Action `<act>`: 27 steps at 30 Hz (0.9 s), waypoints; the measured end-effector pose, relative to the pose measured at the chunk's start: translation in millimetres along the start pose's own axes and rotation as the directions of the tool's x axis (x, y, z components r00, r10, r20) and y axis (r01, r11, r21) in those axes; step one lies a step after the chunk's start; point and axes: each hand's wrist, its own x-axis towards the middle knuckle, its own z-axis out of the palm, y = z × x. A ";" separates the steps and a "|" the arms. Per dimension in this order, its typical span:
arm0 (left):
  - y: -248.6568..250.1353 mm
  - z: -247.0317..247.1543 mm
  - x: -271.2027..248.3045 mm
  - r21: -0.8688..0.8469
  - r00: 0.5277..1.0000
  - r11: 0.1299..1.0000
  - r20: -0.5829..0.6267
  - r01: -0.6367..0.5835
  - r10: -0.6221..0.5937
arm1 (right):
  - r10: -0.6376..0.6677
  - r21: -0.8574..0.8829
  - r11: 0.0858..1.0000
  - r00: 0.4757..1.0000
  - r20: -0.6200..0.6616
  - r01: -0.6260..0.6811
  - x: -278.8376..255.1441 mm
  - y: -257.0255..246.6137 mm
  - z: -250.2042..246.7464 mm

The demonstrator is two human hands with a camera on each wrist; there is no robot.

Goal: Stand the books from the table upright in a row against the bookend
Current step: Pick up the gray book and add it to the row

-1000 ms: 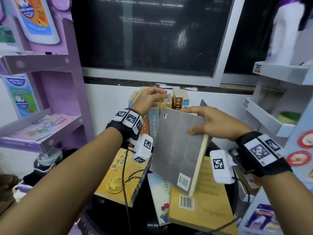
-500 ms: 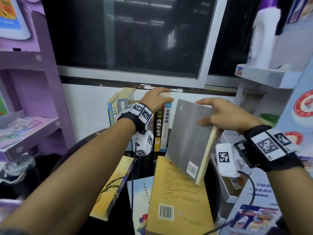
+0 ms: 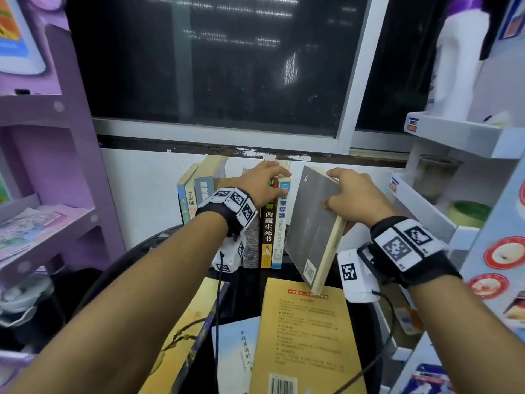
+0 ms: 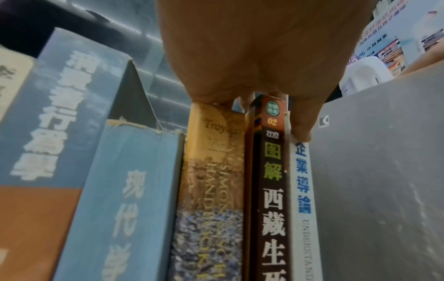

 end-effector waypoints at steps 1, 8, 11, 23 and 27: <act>-2.3 -1.3 1.1 -0.006 1.000 1.000 0.002 -0.008 0.008 | 0.009 0.004 1.000 1.000 -0.006 -0.009 3.7 -0.4 4.3; -16.3 -2.4 4.1 -0.024 0.997 0.998 0.045 -0.053 0.055 | 0.013 0.001 1.000 1.000 -0.018 -0.012 21.4 -4.0 36.9; -18.8 -0.5 4.4 0.004 0.997 0.998 0.035 -0.063 0.063 | 0.002 0.016 1.000 0.999 -0.051 -0.001 29.0 -4.7 50.0; -24.5 -1.8 2.9 0.002 0.997 0.997 0.022 -0.079 0.079 | 0.010 0.055 0.998 0.997 -0.080 -0.006 61.3 -0.4 86.6; -25.8 -0.7 3.0 -0.016 0.996 0.996 0.019 -0.092 0.092 | 0.000 0.077 0.997 0.998 -0.067 0.005 65.4 -1.6 93.1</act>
